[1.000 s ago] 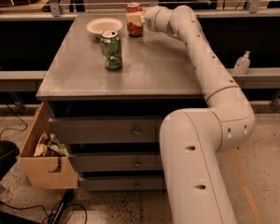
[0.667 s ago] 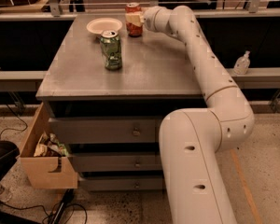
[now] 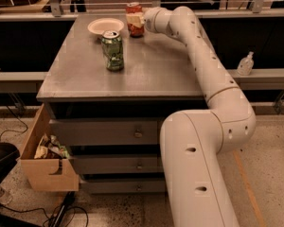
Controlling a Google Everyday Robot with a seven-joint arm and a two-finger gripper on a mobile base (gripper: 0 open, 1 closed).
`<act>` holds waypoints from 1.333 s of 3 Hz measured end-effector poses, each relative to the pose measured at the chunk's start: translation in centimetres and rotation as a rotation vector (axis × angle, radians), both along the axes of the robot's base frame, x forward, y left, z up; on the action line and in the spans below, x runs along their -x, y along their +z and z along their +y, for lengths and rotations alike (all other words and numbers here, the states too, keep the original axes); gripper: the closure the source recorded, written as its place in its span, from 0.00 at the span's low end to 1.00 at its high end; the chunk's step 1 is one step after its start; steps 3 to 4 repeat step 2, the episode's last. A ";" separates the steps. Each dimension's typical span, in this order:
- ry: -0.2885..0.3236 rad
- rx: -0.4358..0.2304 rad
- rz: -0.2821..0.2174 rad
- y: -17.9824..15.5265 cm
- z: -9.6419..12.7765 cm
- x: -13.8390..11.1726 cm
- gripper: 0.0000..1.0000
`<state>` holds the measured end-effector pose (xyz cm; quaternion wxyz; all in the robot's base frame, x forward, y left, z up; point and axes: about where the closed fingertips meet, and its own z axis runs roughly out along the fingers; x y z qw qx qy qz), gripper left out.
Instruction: Move coke can near paper bowl
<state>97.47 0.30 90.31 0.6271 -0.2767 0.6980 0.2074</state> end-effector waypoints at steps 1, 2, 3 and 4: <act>0.005 0.000 0.003 -0.3 0.5 0.0 0.00; 0.005 0.000 0.003 -0.3 0.5 0.0 0.00; 0.005 0.000 0.003 -0.3 0.5 0.0 0.00; 0.005 0.000 0.003 -0.3 0.5 0.0 0.00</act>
Offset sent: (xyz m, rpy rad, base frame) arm 0.0002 0.0030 -0.0017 -0.0001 0.0021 0.0032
